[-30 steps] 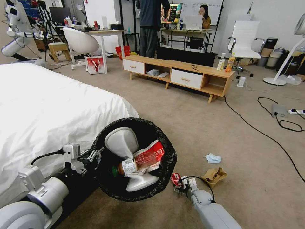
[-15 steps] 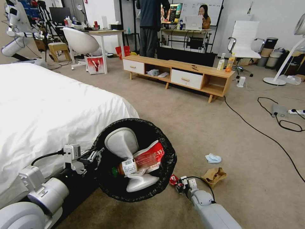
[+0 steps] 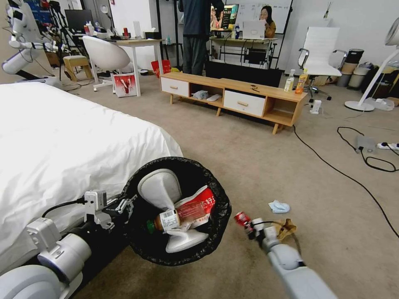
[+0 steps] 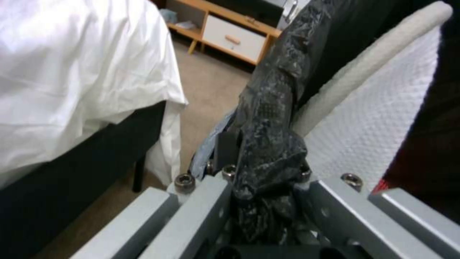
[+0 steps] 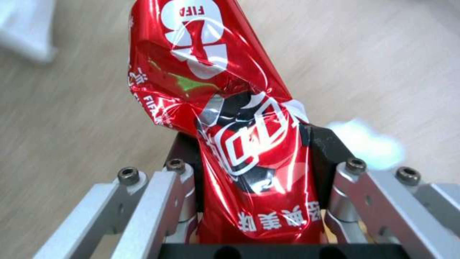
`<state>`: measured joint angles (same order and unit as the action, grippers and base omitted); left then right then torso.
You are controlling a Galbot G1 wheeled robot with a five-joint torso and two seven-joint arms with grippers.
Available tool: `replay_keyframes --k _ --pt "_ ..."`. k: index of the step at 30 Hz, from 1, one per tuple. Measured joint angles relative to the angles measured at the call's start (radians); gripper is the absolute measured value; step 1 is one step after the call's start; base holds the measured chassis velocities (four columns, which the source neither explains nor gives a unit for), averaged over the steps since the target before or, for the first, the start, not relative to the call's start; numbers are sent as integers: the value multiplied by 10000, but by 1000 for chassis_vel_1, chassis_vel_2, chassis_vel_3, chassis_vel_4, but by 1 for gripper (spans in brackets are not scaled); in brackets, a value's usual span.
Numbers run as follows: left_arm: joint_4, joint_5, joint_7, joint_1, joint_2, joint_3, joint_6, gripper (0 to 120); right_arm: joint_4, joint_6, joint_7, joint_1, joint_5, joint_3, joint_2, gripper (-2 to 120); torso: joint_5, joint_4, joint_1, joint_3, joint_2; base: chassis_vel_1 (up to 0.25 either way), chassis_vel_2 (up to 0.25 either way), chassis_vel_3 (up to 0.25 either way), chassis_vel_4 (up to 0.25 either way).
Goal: Pick up the trash bin and place the garbage on the floor into it.
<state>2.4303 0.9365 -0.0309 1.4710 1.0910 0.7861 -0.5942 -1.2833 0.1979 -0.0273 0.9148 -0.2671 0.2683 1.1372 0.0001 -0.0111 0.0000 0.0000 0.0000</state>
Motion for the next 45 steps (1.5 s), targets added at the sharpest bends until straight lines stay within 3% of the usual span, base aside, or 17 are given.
replay_keyframes --k 2,6,9,16,18,19,21,22,24,27,32,34,45 --pt "0 82 -156 64 -23 -49 -76 2 -972 -96 191 156 -128 621 -425 36 -1 0 0 0 0 0 0 0 0" --pt "0 225 -306 111 -57 -67 -154 2 -1621 -228 301 172 -170 1051 -612 36 0 1 0 0 0 0 0 0 0" --pt "32 444 -487 209 -120 -65 -254 2 -2894 -379 330 61 -324 1511 -796 36 0 3 0 0 0 0 0 0 0" --pt "31 743 -777 318 -162 -93 -373 2 -4518 -1052 -44 -105 -794 1625 -993 36 -1 3 0 0 0 0 0 0 0" --pt "-61 874 -938 332 -222 -211 -476 2 -5161 -1838 -1001 -131 -1346 1462 -1237 36 -2 2 0 0 0 0 0 0 0" --pt "-61 874 -938 332 -222 -211 -476 2 -5161 -1838 -1001 -131 -1346 1462 -1237 36 -2 2 0 0 0 0 0 0 0" --pt "-136 876 -957 360 -263 -319 -566 2 -5366 -3023 -2233 -124 -1657 1271 -1424 36 -3 2 0 0 0 0 0 0 0" --pt "-136 876 -957 360 -263 -319 -566 2 -5366 -3023 -2233 -124 -1657 1271 -1424 36 -3 2 0 0 0 0 0 0 0" --pt "-273 878 -951 360 -300 -488 -620 2 -5622 -4010 -3556 19 -2090 870 -1660 36 -1 1 0 0 0 0 0 0 0" --pt "-424 910 -934 324 -348 -613 -648 2 -5860 -4461 -4337 106 -2448 407 -1833 36 -3 -1 0 0 0 0 0 0 0" --pt "-622 1012 -839 304 -483 -790 -654 2 -6026 -4902 -5263 5 -2553 -262 -2018 36 0 1 0 0 0 0 0 0 0" --pt "-873 1034 -674 255 -696 -1128 -643 2 -6140 -5089 -5766 -187 -2590 -937 -2215 36 -2 3 0 0 0 0 0 0 0" --pt "-1397 1053 -495 -110 -1035 -2158 -507 2 -5965 -5126 -6386 -292 -2423 -2100 -2679 36 0 0 0 1 0 0 0 0 0"
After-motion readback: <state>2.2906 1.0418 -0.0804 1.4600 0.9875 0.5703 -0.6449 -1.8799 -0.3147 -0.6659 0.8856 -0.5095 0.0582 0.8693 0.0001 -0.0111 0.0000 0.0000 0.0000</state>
